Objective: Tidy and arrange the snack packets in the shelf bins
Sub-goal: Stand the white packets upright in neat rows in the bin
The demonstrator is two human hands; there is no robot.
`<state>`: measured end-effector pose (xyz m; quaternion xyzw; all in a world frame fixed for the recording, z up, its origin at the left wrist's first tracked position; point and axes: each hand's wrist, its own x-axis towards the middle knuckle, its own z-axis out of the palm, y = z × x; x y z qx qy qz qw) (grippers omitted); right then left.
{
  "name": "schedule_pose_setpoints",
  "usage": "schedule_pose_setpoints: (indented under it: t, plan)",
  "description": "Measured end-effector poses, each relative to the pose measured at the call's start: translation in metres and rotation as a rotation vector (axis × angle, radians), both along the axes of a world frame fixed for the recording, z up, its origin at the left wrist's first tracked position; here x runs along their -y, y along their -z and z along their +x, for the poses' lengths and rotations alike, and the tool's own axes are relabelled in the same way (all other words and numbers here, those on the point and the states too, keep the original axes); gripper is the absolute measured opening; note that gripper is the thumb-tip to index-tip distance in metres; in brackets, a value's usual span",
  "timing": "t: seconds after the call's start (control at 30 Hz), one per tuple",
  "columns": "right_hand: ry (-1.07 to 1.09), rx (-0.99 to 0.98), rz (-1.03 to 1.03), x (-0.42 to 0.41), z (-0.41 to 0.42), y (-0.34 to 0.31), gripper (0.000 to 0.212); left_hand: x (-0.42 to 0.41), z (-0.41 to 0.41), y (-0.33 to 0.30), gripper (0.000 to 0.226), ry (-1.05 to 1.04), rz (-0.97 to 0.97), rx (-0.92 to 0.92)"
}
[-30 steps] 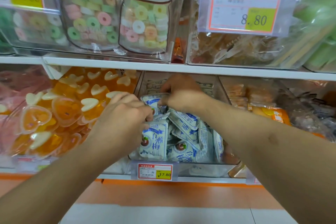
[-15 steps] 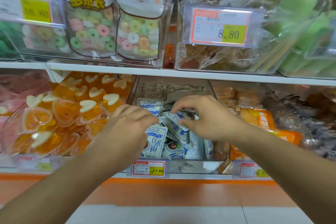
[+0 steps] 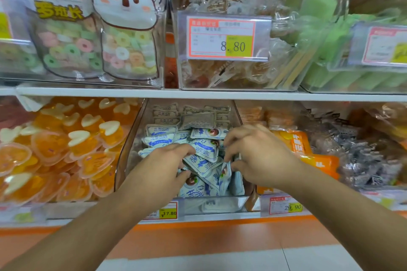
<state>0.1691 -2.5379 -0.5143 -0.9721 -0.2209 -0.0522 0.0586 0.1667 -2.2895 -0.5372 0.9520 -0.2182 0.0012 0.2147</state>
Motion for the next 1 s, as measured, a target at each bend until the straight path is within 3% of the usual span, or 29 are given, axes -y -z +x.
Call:
schedule_pose_setpoints:
  t: [0.1,0.2,0.3,0.4,0.47,0.5,0.53,0.63,0.7,0.8,0.9,0.97,1.0]
  plan:
    - [0.013,0.017,0.132,0.001,-0.001,0.004,0.005,0.003,0.004,0.005,0.046,0.073,0.056,0.066]
    - [0.038,0.015,0.257,0.0,-0.002,0.006,0.002,0.007,0.006,0.007,0.028,0.096,0.056,0.128]
    - [0.122,-0.049,0.454,-0.003,-0.008,0.0,0.009,0.006,0.005,0.007,0.03,0.077,-0.103,0.087]
    - [0.18,-0.127,0.687,-0.008,-0.014,-0.007,0.012,0.01,-0.007,-0.016,0.044,-0.046,-0.65,-0.325]
    - [0.163,-0.159,0.773,-0.012,-0.016,-0.011,0.013,0.012,-0.012,-0.031,0.034,-0.167,-0.94,-0.619]
    - [0.149,-0.181,0.799,-0.015,-0.018,-0.012,0.013,0.01,-0.011,-0.035,0.023,-0.206,-0.987,-0.689]
    - [0.134,-0.197,0.815,-0.018,-0.019,-0.012,0.014,0.007,-0.011,-0.036,0.026,-0.224,-0.99,-0.731]
    - [0.116,-0.194,0.842,-0.026,-0.026,-0.013,0.015,-0.003,-0.011,-0.034,0.077,-0.162,-0.914,-0.8]
    - [0.103,-0.124,0.87,-0.029,-0.03,-0.013,0.012,-0.007,-0.015,-0.037,0.101,-0.176,-0.935,-0.996]
    - [0.022,0.017,0.906,-0.034,-0.033,-0.015,0.007,-0.013,-0.023,-0.046,0.083,-0.136,-0.947,-1.124]
    - [-0.012,-0.016,0.883,-0.034,-0.034,-0.02,0.015,-0.018,-0.029,-0.053,0.049,-0.072,-0.95,-1.003]
    - [-0.004,-0.117,0.747,-0.027,-0.032,-0.024,0.034,-0.024,-0.031,-0.051,0.022,-0.094,-0.973,-0.896]
    - [0.012,-0.144,0.672,-0.022,-0.031,-0.026,0.043,-0.027,-0.03,-0.05,0.019,-0.118,-0.945,-0.841]
